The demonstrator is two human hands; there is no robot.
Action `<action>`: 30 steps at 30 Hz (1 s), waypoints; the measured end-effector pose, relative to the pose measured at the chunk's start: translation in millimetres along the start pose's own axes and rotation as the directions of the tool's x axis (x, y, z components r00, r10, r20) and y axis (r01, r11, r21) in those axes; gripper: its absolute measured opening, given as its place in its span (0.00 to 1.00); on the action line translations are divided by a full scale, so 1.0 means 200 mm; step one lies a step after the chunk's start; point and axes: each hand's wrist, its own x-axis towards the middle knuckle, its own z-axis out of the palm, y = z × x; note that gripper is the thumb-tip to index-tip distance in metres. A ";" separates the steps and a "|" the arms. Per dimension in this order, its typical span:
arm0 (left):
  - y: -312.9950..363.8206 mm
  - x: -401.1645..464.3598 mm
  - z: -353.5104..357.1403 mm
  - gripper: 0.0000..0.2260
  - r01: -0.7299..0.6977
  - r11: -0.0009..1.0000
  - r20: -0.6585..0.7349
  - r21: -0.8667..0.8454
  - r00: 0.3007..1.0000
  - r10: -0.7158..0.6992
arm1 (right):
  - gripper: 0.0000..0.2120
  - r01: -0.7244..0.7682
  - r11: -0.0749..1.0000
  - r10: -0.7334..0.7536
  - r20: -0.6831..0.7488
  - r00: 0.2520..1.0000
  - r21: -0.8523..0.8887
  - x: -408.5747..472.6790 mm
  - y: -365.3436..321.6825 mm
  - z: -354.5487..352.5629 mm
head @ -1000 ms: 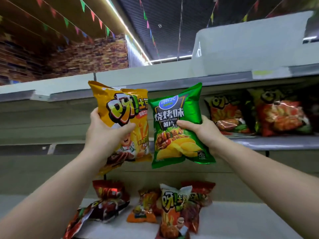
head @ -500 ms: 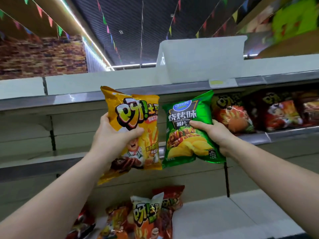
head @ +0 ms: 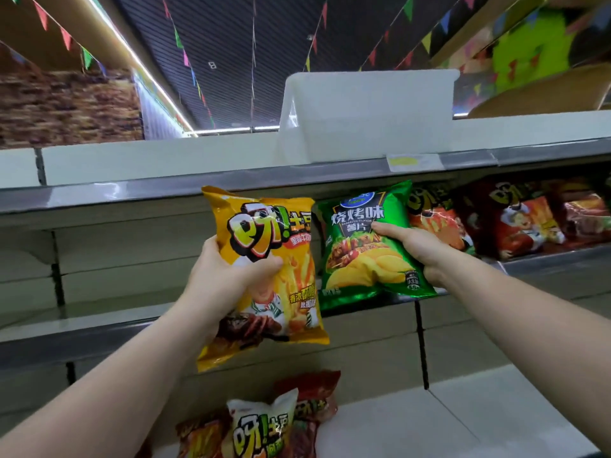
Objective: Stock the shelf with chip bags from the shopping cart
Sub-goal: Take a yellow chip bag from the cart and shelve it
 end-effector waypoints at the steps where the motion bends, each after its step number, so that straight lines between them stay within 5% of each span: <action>1: 0.00 0.01 0.03 0.35 0.006 1.000 0.001 -0.004 1.000 -0.006 | 0.22 -0.012 1.000 0.012 0.010 1.000 -0.005 0.03 -0.01 -0.01; 6: 0.03 0.06 0.17 0.35 0.022 1.000 -0.020 -0.006 1.000 -0.023 | 0.19 -0.062 0.996 0.067 0.088 0.994 -0.059 0.19 -0.04 -0.04; 16: 0.01 0.11 0.34 0.52 0.070 0.998 -0.104 0.006 0.992 -0.069 | 0.19 0.071 0.969 -0.018 0.218 0.976 -0.239 0.39 -0.02 -0.12; 21: 0.03 0.12 0.38 0.52 0.064 0.998 -0.103 0.001 0.993 -0.064 | 0.26 0.088 0.965 -0.029 0.233 0.972 -0.246 0.39 -0.02 -0.11; 25: 0.05 0.12 0.40 0.54 0.064 0.998 -0.095 0.006 0.994 -0.063 | 0.34 0.331 0.742 -0.389 0.029 0.921 -0.583 0.37 0.02 -0.02; 27: 0.05 0.12 0.41 0.55 0.066 0.998 -0.087 0.003 0.994 -0.066 | 0.33 0.452 0.584 -0.531 0.104 0.841 -0.674 0.33 0.06 0.03; 30: 0.05 0.11 0.42 0.55 0.064 0.998 -0.069 -0.021 0.996 -0.065 | 0.35 0.484 0.438 -0.508 0.236 0.829 -0.758 0.30 0.14 0.05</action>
